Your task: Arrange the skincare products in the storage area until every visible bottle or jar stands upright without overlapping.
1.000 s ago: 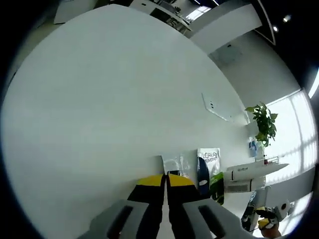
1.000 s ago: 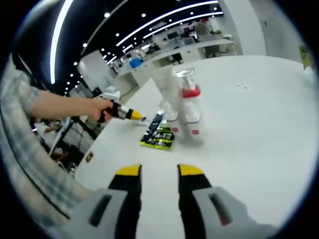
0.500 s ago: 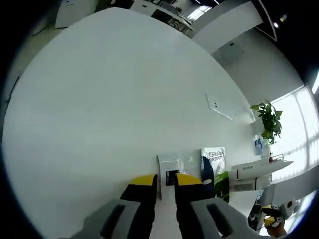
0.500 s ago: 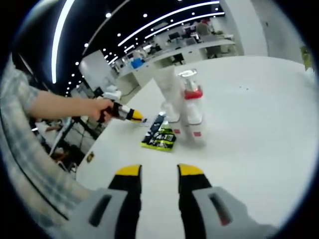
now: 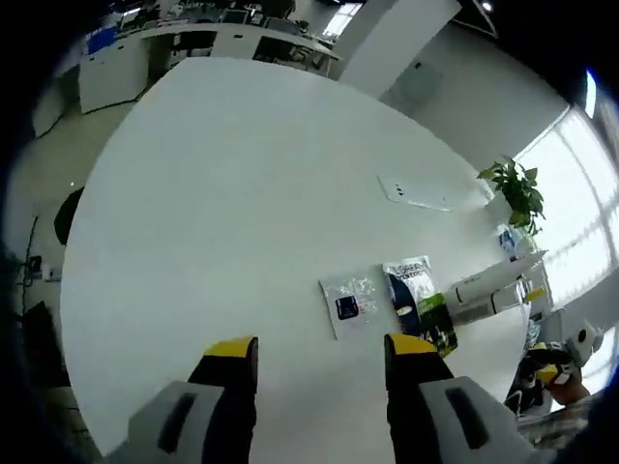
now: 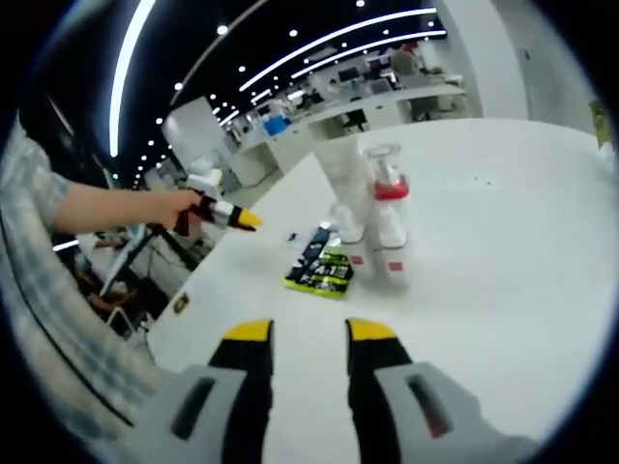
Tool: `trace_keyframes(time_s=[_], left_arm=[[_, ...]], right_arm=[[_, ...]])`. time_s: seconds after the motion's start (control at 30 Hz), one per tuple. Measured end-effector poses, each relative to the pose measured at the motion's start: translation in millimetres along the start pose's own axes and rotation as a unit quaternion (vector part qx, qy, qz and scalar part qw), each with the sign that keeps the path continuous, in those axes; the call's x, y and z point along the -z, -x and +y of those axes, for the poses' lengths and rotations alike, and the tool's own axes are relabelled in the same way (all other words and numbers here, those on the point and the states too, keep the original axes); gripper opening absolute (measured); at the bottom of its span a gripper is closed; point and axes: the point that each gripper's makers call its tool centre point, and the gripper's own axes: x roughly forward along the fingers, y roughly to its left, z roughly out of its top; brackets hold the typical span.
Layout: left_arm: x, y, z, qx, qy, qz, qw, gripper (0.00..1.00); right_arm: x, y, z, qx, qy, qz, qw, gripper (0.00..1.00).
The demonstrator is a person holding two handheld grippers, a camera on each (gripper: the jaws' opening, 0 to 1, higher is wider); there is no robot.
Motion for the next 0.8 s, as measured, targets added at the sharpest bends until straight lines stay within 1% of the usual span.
trace_keyframes(time_s=[0.03, 0.07, 0.1, 0.13, 0.17, 0.2, 0.23, 0.27, 0.3, 0.33, 0.4, 0.5, 0.53, 0.57, 0.63, 0.67, 0.73, 0.8], left_arm=[[5.5, 4.0, 4.4, -0.007, -0.013, 0.006, 0.9999, 0.64], [14.6, 12.1, 11.2, -0.023, -0.035, 0.013, 0.9990, 0.68], [24.4, 21.0, 13.3, -0.036, -0.052, 0.016, 0.9979, 0.70], [31.5, 26.0, 17.1, -0.044, -0.058, 0.020, 0.9971, 0.72], [41.6, 30.0, 27.8, -0.054, -0.064, 0.029, 0.9961, 0.74], [48.4, 33.1, 30.8, -0.057, -0.064, 0.031, 0.9958, 0.76], [55.5, 35.7, 32.8, -0.062, -0.062, 0.032, 0.9956, 0.78], [66.5, 40.4, 38.4, -0.070, -0.059, 0.035, 0.9952, 0.80], [72.8, 42.8, 41.9, -0.077, -0.059, 0.037, 0.9947, 0.83], [83.0, 47.4, 46.7, -0.087, -0.058, 0.040, 0.9937, 0.85], [97.9, 54.4, 51.3, -0.096, -0.049, 0.042, 0.9933, 0.87], [114.5, 60.3, 58.6, -0.105, -0.040, 0.039, 0.9929, 0.89], [125.4, 63.4, 65.5, -0.114, -0.031, 0.045, 0.9920, 0.89], [132.4, 66.1, 70.1, -0.122, -0.023, 0.051, 0.9910, 0.89], [142.9, 72.1, 77.4, -0.131, -0.024, 0.043, 0.9901, 0.87], [147.1, 74.2, 79.7, -0.134, -0.022, 0.042, 0.9898, 0.87], [160.6, 81.7, 84.8, -0.147, -0.012, 0.046, 0.9880, 0.88], [171.8, 85.4, 87.4, -0.152, -0.008, 0.050, 0.9871, 0.88]], right_arm=[[0.2, 0.4, 0.4, 0.000, 0.000, 0.000, 1.0000, 0.28], [1.1, 1.5, 1.6, 0.000, 0.001, -0.003, 1.0000, 0.28], [2.6, 2.8, 3.2, -0.002, 0.002, -0.003, 1.0000, 0.28], [3.7, 4.0, 4.5, -0.002, 0.003, -0.004, 1.0000, 0.28], [5.4, 5.9, 6.6, -0.004, 0.005, -0.005, 1.0000, 0.28], [6.7, 7.1, 8.2, -0.005, 0.006, -0.005, 1.0000, 0.28], [9.3, 9.0, 10.0, -0.005, 0.007, -0.006, 0.9999, 0.28], [11.5, 10.1, 10.8, -0.005, 0.007, -0.006, 0.9999, 0.28], [14.8, 11.5, 11.9, -0.006, 0.006, -0.005, 0.9999, 0.28], [17.2, 12.8, 13.0, -0.006, 0.006, -0.004, 1.0000, 0.28], [21.6, 15.8, 14.8, -0.006, 0.004, -0.003, 1.0000, 0.28], [25.7, 19.0, 16.6, -0.007, 0.003, -0.003, 1.0000, 0.28], [27.3, 20.5, 17.3, -0.007, 0.002, -0.003, 1.0000, 0.28], [28.1, 21.4, 17.7, -0.007, 0.001, -0.002, 1.0000, 0.28], [29.0, 23.5, 18.9, -0.007, 0.000, -0.004, 1.0000, 0.29], [29.4, 24.2, 19.2, -0.007, 0.001, -0.005, 1.0000, 0.29], [30.9, 25.0, 19.6, -0.007, 0.000, -0.004, 1.0000, 0.29], [32.6, 25.6, 21.1, -0.008, -0.001, -0.004, 1.0000, 0.29]])
